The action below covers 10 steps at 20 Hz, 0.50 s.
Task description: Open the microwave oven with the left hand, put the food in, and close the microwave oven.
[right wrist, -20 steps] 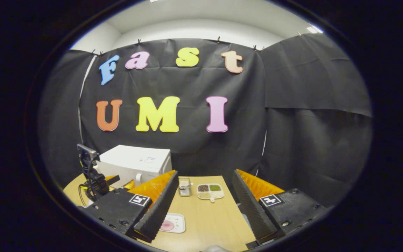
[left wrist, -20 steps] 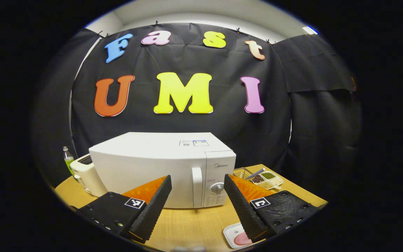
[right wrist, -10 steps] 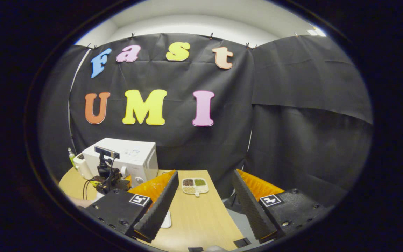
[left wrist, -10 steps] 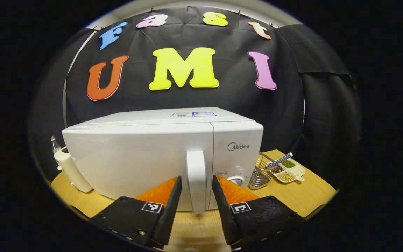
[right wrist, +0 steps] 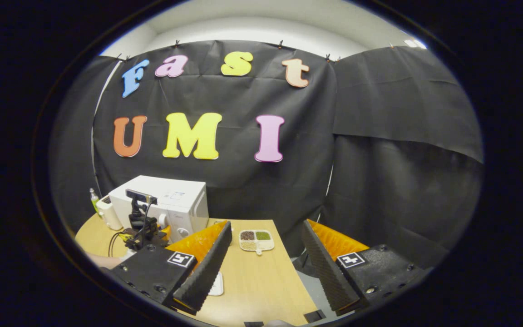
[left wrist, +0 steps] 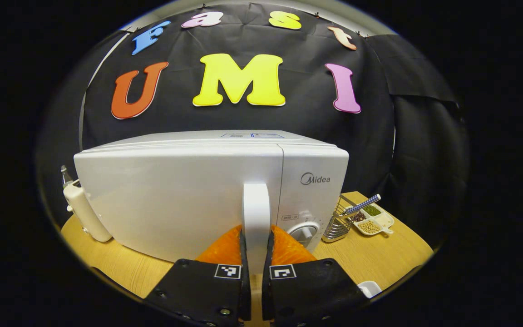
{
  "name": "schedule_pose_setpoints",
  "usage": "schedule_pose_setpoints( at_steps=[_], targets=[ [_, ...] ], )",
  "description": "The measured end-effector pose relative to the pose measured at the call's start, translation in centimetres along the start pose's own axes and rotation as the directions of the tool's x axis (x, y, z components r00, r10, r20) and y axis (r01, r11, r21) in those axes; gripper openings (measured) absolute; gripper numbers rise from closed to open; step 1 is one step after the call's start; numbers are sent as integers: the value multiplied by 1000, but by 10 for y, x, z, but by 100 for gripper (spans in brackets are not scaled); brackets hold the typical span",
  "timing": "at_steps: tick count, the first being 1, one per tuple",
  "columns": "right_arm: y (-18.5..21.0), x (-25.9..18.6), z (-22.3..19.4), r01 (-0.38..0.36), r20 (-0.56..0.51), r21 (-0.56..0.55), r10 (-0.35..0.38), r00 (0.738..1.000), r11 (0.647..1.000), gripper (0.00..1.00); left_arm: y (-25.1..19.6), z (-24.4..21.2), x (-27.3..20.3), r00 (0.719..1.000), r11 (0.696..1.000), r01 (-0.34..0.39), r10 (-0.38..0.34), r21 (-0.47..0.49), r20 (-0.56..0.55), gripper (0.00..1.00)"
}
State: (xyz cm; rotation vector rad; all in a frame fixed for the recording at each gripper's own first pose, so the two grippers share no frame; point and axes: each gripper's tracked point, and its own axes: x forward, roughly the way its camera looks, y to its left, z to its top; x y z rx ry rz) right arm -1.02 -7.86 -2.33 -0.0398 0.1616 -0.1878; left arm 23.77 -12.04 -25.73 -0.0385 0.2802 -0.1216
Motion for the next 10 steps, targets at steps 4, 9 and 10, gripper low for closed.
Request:
schedule_pose_setpoints(
  at_steps=[4, 9, 10],
  targets=[
    [2, -3, 2, -6, 17, -3, 6, 1000, 1000, 99, 0, -2, -1, 1000, 1000, 13, -13, 26, -11, 9],
    [3, -1, -4, -15, 8, 29, 15, 1000, 999, 99, 2, -9, -22, 1000, 1000, 12, -12, 28, -17, 9],
    [4, 0, -5, -20, 8, 35, 20, 1000, 999, 99, 4, -11, -41, 1000, 998, 6, -6, 56, 13, 9]
  ],
)
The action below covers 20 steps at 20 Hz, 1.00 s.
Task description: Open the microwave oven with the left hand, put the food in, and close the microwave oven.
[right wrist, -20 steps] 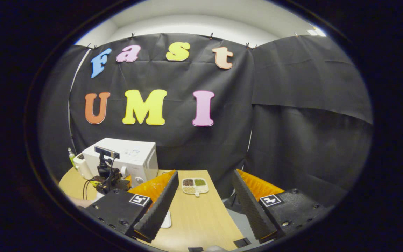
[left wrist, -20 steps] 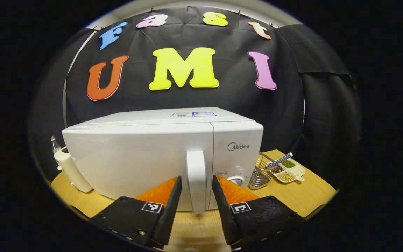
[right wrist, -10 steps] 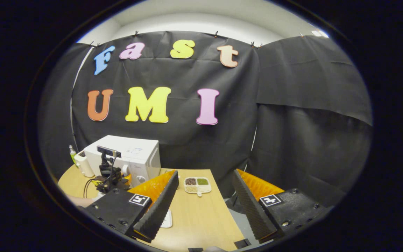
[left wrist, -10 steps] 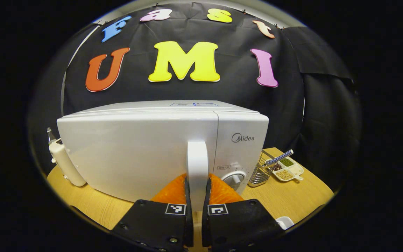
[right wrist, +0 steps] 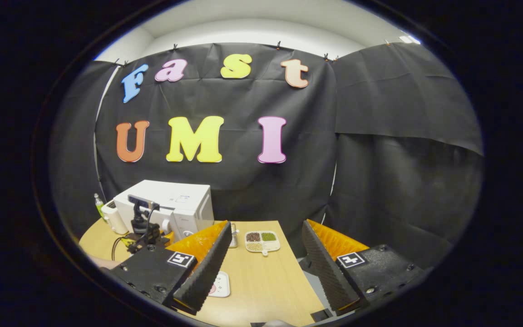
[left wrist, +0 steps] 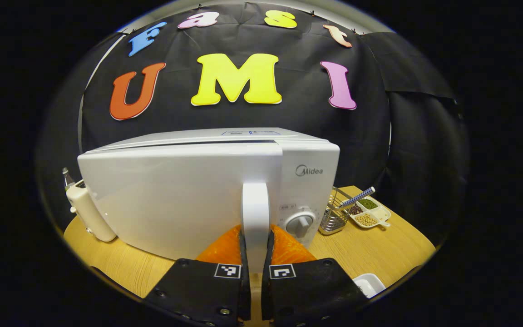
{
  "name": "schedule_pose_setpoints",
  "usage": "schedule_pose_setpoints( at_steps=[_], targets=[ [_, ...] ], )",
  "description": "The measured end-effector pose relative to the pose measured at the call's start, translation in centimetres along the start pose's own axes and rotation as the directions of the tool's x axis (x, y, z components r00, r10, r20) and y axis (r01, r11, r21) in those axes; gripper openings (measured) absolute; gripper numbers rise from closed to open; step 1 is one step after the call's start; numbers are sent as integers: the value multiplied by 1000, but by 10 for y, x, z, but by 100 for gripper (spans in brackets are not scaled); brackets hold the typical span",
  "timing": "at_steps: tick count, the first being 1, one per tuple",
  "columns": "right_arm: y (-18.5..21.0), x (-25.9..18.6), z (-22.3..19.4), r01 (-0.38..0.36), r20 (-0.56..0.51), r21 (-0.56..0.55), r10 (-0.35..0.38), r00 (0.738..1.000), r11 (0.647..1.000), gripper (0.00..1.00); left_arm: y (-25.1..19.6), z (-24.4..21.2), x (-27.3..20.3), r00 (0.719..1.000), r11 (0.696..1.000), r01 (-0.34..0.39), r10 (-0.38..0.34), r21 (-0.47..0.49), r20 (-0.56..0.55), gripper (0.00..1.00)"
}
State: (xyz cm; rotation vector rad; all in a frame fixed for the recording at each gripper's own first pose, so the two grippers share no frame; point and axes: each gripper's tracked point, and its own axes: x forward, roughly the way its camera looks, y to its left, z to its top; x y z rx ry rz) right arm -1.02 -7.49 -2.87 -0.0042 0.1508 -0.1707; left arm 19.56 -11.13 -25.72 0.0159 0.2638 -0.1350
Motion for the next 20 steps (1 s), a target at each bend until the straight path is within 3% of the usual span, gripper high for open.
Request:
schedule_pose_setpoints(
  at_steps=[7, 9, 11, 13, 14, 16, 20],
  targets=[
    [51, 11, -7, -121, -19, -15, 121, 993, 993, 99, 34, -26, -91, 1000, 999, 25, -24, 26, -13, 9],
    [75, 13, -10, -179, -25, -22, 179, 984, 984, 99, 51, -33, -114, 1000, 1000, -3, 4, 24, -22, 10],
    [94, 13, -14, -222, -38, -43, 221, 975, 974, 99, 70, -37, -130, 996, 996, -83, 83, 19, -19, 17],
    [110, 9, -17, -261, -43, -49, 259, 965, 964, 99, 95, -42, -142, 987, 987, -157, 157, 33, -26, 45],
    [116, 7, -19, -278, -47, -49, 276, 960, 959, 99, 101, -43, -148, 985, 986, -168, 169, 21, -29, 82],
    [123, 3, -24, -296, -53, -51, 293, 955, 954, 99, 111, -40, -161, 981, 981, -191, 192, 17, -24, 95],
    [129, -8, -37, -311, -70, -50, 308, 949, 949, 99, 135, -43, -186, 969, 969, -245, 246, 42, -19, 95]
  ],
)
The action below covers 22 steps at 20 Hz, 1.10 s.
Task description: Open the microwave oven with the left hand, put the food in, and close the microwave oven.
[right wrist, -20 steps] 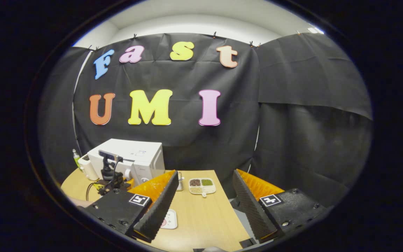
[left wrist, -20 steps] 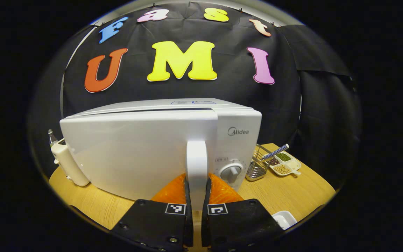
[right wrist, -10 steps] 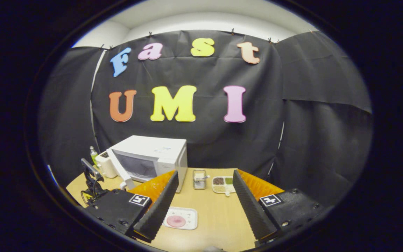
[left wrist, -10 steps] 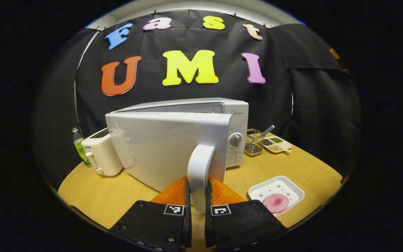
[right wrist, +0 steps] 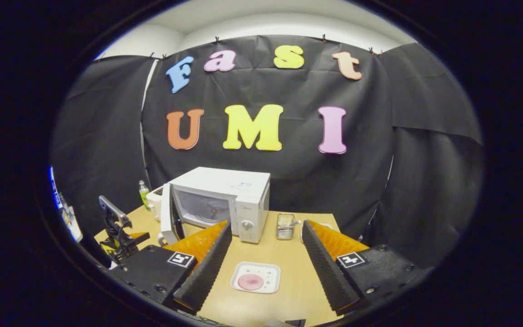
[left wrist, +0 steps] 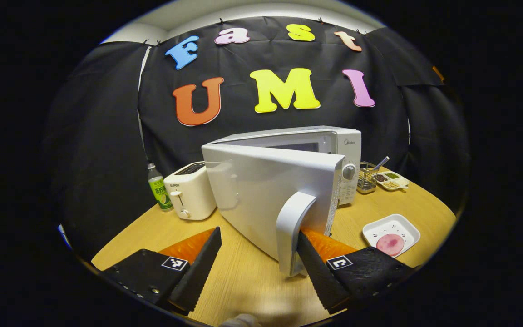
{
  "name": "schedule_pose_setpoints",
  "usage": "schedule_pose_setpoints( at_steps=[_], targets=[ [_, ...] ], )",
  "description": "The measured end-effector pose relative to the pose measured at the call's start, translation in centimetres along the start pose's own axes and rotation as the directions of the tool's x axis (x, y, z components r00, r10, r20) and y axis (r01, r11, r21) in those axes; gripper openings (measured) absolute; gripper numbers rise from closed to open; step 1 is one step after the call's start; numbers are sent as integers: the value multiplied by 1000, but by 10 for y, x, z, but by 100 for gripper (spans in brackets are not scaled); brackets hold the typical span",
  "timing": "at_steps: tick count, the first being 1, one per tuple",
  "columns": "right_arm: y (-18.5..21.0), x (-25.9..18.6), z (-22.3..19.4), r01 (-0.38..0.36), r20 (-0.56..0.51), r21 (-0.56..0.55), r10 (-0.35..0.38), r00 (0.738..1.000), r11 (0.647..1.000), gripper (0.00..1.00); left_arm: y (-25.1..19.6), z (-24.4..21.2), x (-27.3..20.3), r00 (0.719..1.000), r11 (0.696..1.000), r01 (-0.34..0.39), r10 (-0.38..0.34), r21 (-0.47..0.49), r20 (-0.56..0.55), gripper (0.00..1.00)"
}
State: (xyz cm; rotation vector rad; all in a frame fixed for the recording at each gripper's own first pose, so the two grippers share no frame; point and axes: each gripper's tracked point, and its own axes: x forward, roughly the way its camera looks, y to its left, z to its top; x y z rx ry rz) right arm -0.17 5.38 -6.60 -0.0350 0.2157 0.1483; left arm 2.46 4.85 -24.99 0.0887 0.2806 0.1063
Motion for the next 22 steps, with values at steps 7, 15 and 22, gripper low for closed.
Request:
schedule_pose_setpoints(
  at_steps=[7, 15, 22],
  targets=[
    [17, 4, -39, -29, -48, -13, 28, 998, 999, 99, 73, -6, -39, 995, 994, -103, 104, 26, -4, 95],
    [14, 33, -106, -56, -137, 59, 64, 988, 997, 100, 157, -11, -87, 966, 966, -256, 256, 38, -19, 95],
    [-28, 95, -220, -52, -406, 97, 87, 910, 994, 89, 141, 11, -126, 960, 959, -281, 281, 21, -5, 95]
  ],
)
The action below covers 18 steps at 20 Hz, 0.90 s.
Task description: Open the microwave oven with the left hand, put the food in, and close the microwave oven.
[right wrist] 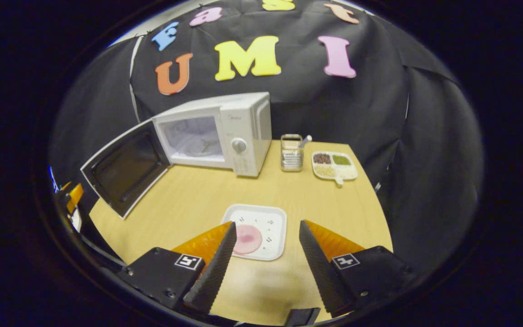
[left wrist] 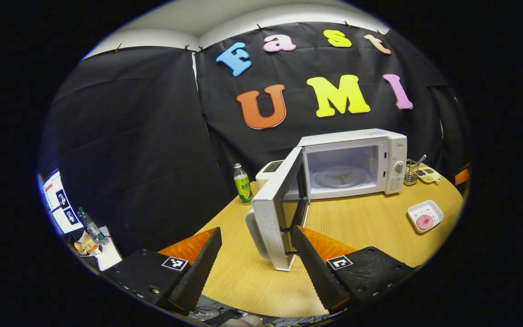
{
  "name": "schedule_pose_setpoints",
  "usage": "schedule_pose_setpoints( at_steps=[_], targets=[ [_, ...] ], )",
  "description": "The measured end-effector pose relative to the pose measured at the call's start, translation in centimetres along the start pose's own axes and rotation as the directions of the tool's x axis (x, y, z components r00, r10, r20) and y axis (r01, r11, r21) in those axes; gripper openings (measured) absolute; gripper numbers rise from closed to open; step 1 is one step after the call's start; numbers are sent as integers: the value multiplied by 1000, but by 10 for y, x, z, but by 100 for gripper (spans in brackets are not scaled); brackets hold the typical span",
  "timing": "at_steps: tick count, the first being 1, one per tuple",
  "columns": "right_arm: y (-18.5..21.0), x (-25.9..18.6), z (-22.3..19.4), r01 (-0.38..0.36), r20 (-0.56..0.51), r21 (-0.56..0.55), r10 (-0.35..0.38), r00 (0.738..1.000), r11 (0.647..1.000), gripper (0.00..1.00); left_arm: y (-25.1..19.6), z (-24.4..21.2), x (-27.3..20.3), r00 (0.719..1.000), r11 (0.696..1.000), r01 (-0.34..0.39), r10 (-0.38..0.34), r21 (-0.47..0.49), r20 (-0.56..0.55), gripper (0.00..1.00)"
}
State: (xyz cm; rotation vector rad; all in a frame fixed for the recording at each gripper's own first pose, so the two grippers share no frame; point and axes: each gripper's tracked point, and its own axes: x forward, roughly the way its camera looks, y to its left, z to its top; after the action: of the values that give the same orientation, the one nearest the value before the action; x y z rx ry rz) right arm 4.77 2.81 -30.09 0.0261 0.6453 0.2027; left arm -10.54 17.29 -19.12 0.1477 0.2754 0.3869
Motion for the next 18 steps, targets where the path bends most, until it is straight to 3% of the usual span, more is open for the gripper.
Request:
schedule_pose_setpoints(
  at_steps=[3, 4, 6, 7, 8, 11, 14, 16, 17, 18],
  targets=[
    [-15, 40, -37, -32, -144, 76, 43, 989, 997, 80, -18, 16, -11, 1000, 1000, -9, 8, 8, 19, 95],
    [-16, 53, -44, -49, -173, 103, 67, 983, 993, 72, -25, 18, -13, 1000, 1000, -13, 13, -2, 8, 95],
    [-18, 72, -52, -75, -215, 140, 104, 971, 987, 66, -35, 23, -16, 1000, 1000, -24, 24, -20, -8, 95],
    [-16, 79, -56, -93, -232, 151, 127, 964, 984, 53, -40, 28, -18, 999, 999, -31, 31, -26, -11, 95],
    [-13, 85, -59, -115, -248, 152, 150, 957, 982, 62, -44, 35, -19, 999, 999, -37, 37, -36, -7, 95],
    [-15, 99, -69, -129, -297, 159, 172, 939, 979, 59, -56, 46, -22, 998, 995, -63, 61, -81, -20, 95],
    [-11, 105, -73, -151, -329, 197, 211, 920, 969, 50, -64, 60, -24, 996, 990, -86, 85, -112, -15, 95],
    [-12, 109, -74, -146, -352, 208, 214, 911, 967, 26, -72, 64, -24, 997, 991, -82, 81, -104, -12, 95],
    [-11, 110, -78, -141, -381, 212, 215, 899, 967, 38, -74, 66, -23, 997, 993, -77, 76, -94, -9, 95],
    [-14, 111, -78, -119, -399, 202, 193, 896, 972, 32, -72, 69, -21, 997, 994, -74, 74, -85, 0, 95]
  ],
)
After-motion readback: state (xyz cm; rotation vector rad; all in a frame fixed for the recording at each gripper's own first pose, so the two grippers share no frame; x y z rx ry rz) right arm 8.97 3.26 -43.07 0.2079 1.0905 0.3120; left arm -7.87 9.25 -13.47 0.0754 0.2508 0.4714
